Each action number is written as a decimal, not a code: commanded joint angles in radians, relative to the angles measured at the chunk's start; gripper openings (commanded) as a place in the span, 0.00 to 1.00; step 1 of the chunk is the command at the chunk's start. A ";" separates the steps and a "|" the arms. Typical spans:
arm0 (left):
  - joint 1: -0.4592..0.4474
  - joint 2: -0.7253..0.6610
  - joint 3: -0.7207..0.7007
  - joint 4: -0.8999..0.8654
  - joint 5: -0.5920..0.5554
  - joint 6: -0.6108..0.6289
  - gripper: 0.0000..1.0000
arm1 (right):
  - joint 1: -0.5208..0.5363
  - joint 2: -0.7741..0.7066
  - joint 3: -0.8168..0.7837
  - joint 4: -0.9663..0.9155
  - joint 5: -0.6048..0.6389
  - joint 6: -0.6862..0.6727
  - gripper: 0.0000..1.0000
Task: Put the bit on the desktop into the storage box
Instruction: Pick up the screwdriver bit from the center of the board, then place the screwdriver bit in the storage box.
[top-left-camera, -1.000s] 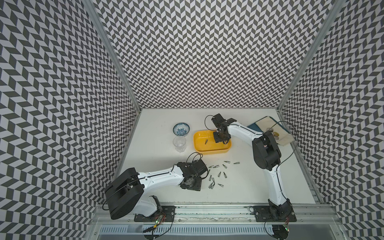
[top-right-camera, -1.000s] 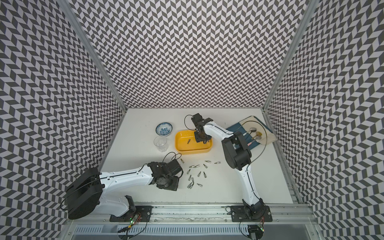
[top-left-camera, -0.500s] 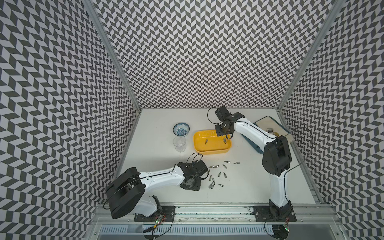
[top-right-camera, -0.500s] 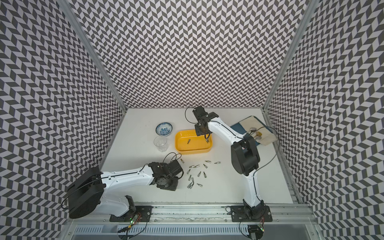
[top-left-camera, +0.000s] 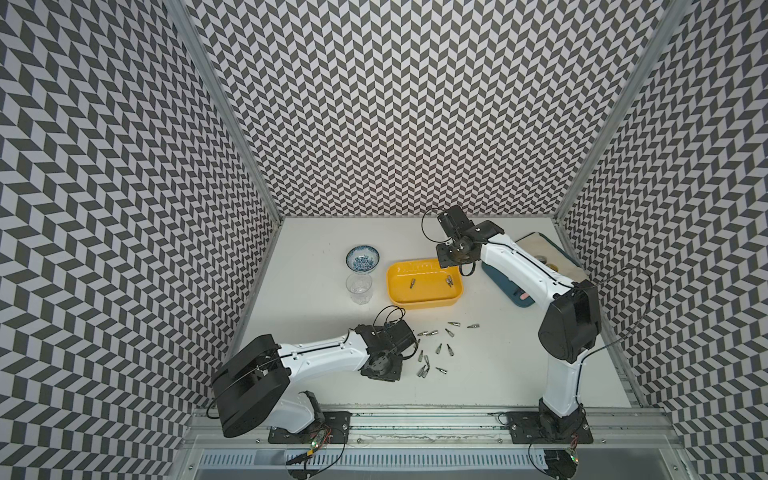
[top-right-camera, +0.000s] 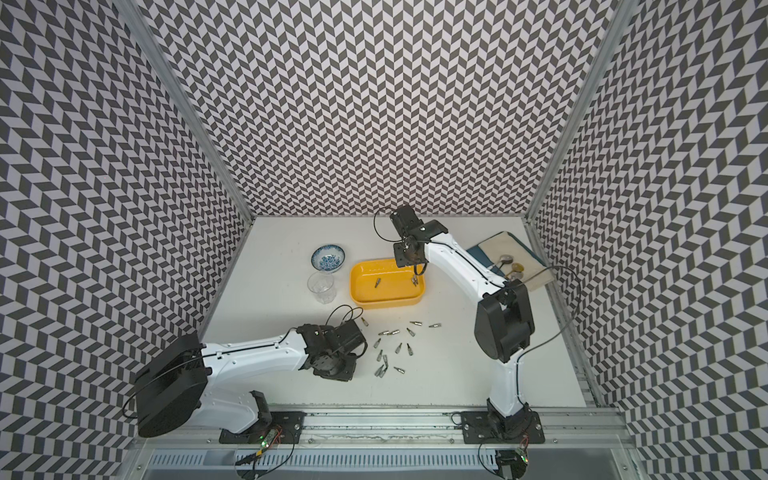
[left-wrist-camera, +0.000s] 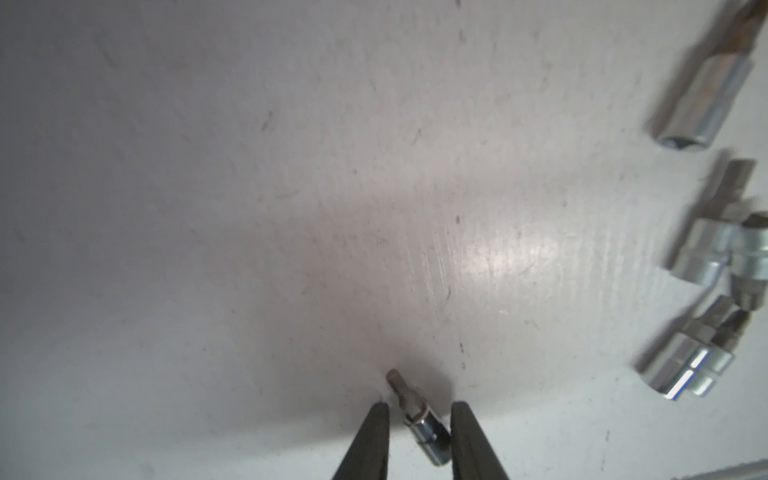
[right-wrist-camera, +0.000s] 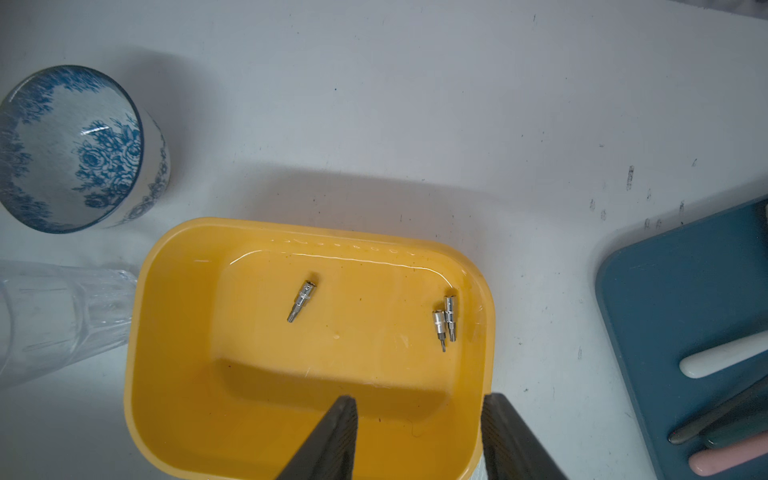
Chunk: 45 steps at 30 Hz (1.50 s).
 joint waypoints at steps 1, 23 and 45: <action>-0.014 -0.021 -0.016 -0.017 0.008 0.006 0.29 | 0.001 -0.038 -0.021 0.000 0.017 0.015 0.53; -0.024 -0.026 0.041 -0.057 -0.003 0.032 0.00 | -0.028 -0.301 -0.286 0.065 -0.009 0.093 0.54; 0.337 0.390 0.856 -0.265 0.004 0.501 0.00 | -0.040 -0.659 -0.845 0.220 -0.155 0.248 0.62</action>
